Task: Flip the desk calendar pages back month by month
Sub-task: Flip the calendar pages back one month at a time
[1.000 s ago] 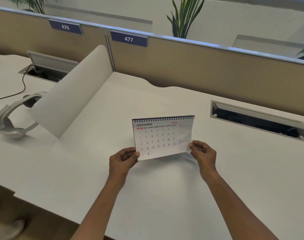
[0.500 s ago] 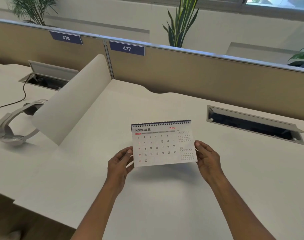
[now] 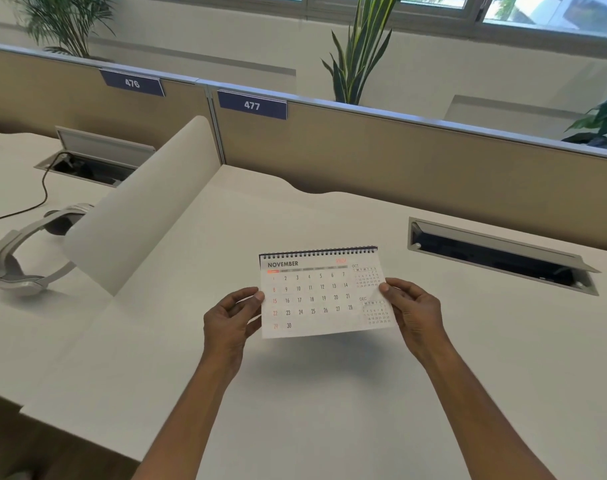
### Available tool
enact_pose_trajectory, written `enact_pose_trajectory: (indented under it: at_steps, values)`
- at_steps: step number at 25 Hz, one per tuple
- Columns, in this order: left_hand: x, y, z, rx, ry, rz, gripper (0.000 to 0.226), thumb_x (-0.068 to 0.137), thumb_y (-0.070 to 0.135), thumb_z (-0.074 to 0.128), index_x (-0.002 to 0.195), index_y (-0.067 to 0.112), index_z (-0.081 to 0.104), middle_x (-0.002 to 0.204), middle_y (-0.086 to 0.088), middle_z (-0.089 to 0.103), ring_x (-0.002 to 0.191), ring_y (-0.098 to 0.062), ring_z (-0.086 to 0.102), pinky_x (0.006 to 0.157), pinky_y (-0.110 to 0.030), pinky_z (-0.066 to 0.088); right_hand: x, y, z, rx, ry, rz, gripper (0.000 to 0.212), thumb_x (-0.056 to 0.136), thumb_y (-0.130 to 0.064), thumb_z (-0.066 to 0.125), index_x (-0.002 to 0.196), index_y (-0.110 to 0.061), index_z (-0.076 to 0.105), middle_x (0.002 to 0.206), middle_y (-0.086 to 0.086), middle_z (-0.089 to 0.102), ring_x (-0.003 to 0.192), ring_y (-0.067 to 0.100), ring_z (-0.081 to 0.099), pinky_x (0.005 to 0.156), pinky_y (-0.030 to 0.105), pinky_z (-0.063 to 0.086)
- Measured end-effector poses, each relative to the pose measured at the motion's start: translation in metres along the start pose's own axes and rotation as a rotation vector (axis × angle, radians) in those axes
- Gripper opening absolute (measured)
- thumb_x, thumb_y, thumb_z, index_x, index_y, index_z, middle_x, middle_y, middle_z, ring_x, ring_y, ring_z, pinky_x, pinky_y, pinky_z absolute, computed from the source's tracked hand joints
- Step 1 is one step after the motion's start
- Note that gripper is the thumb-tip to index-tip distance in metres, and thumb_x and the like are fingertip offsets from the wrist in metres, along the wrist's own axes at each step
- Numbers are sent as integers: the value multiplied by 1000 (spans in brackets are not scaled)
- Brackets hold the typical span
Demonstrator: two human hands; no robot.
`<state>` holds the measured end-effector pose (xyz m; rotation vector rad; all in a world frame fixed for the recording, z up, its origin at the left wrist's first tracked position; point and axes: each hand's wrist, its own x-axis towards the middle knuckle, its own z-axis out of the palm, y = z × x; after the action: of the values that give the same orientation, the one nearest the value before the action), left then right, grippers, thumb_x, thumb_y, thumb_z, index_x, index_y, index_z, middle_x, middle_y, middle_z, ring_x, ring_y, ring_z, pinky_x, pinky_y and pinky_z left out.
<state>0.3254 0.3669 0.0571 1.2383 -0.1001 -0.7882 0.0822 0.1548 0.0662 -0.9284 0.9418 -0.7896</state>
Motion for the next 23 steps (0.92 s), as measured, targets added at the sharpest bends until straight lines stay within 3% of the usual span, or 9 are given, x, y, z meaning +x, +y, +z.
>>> enact_pose_trajectory:
  at_steps: [4,9,13,15,18,21,23]
  values:
    - [4,2,0,-34,-51,32,19,95,3,71,107,16,78,106,-11,82,88,-22,79,70,-33,64,2,-9,2,59,-31,-9,19,95,-13,69,113,-10,76,107,18,79,91,27,77,69,33,64]
    - [11,11,8,131,-135,160,37,90,1,76,117,26,80,112,-5,82,97,-24,80,77,-33,62,10,-24,16,60,-93,-51,40,84,-10,77,123,-13,71,102,14,80,87,26,78,64,32,62]
    - [30,25,18,243,-65,307,27,88,4,79,109,22,82,113,-9,81,106,-24,76,95,-41,60,23,-34,26,-69,-121,-148,24,92,2,67,108,-14,76,101,4,81,91,20,76,68,29,61]
    - [39,33,24,309,3,390,16,87,16,84,98,27,83,115,-6,79,111,-21,73,102,-41,56,29,-40,31,-102,-105,-146,20,94,1,67,103,-13,77,97,4,80,86,17,74,72,27,60]
    - [50,41,28,337,18,413,11,87,20,84,93,30,83,104,-1,82,107,-22,75,100,-43,58,38,-48,37,-153,-96,-170,9,93,-9,71,100,-10,78,91,4,80,80,13,73,75,27,59]
    - [57,43,31,372,8,398,17,89,18,82,105,16,82,104,-5,82,104,-21,77,96,-43,61,47,-53,43,-228,-23,-203,11,92,-14,74,102,-11,79,90,-3,80,77,8,73,74,29,60]
    - [59,42,33,380,28,388,18,88,18,83,106,16,82,104,-2,82,102,-15,77,95,-38,61,51,-54,47,-280,-2,-218,12,91,-17,76,102,-14,79,86,-11,80,76,2,73,73,30,58]
